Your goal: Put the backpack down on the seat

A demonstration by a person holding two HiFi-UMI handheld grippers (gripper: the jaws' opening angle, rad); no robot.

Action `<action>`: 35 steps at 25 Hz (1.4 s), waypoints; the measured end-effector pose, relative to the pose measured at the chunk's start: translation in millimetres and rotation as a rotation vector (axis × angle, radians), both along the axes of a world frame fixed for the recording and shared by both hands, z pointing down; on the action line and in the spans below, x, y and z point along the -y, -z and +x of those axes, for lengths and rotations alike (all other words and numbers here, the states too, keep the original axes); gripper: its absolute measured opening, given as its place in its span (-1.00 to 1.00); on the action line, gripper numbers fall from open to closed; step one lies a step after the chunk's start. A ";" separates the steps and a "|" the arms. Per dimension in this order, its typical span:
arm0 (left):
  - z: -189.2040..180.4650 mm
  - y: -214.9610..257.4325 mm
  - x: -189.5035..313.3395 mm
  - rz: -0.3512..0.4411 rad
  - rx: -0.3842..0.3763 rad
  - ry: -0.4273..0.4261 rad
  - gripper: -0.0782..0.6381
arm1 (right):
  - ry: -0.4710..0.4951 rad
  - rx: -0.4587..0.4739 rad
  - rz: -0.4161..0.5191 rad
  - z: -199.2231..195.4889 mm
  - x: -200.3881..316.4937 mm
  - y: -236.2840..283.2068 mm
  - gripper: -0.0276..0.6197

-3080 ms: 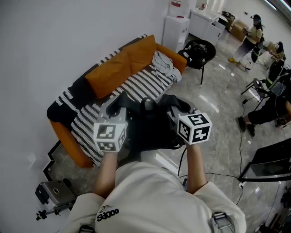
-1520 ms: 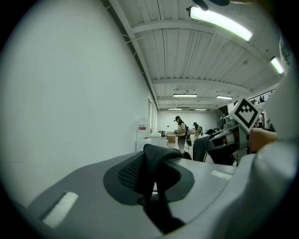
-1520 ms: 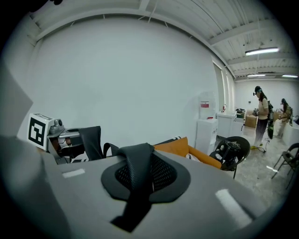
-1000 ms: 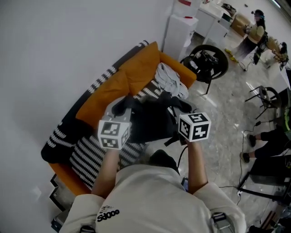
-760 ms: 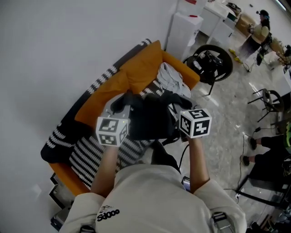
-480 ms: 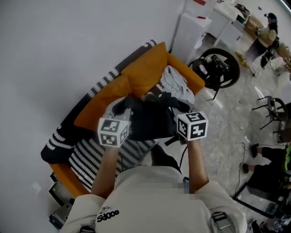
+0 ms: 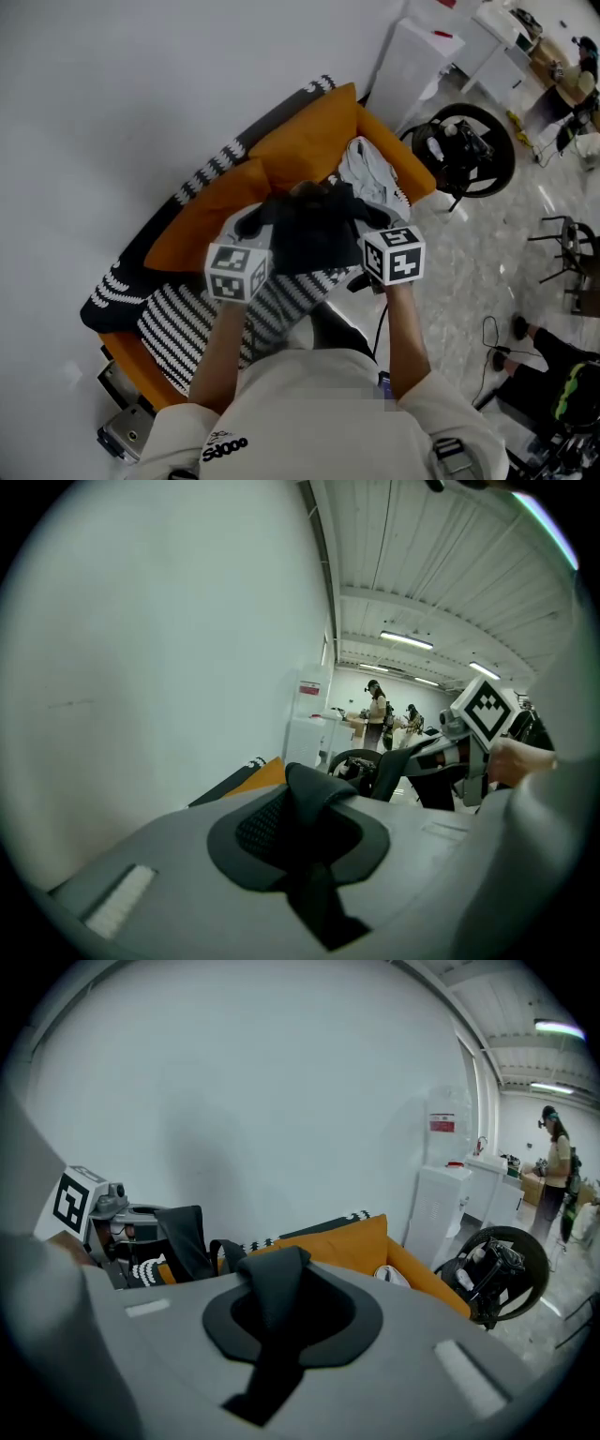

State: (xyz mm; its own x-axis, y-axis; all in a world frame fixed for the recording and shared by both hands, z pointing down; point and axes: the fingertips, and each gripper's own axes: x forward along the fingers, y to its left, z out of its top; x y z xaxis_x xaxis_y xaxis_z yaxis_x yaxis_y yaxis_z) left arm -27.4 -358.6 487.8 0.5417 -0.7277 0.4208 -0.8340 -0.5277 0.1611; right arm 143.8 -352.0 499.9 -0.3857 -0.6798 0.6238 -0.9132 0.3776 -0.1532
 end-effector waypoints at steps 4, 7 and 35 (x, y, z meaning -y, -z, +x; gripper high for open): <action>3.1 -16.8 30.0 -0.030 0.018 0.028 -0.66 | 0.036 -0.009 -0.025 3.2 33.1 -17.2 -0.82; 5.8 -28.9 50.0 -0.050 0.030 0.050 -0.66 | 0.056 -0.015 -0.044 7.2 55.0 -29.7 -0.82; 1.9 -125.8 118.1 -0.190 0.029 0.130 -0.65 | 0.053 0.067 -0.189 18.9 138.3 -125.3 -0.79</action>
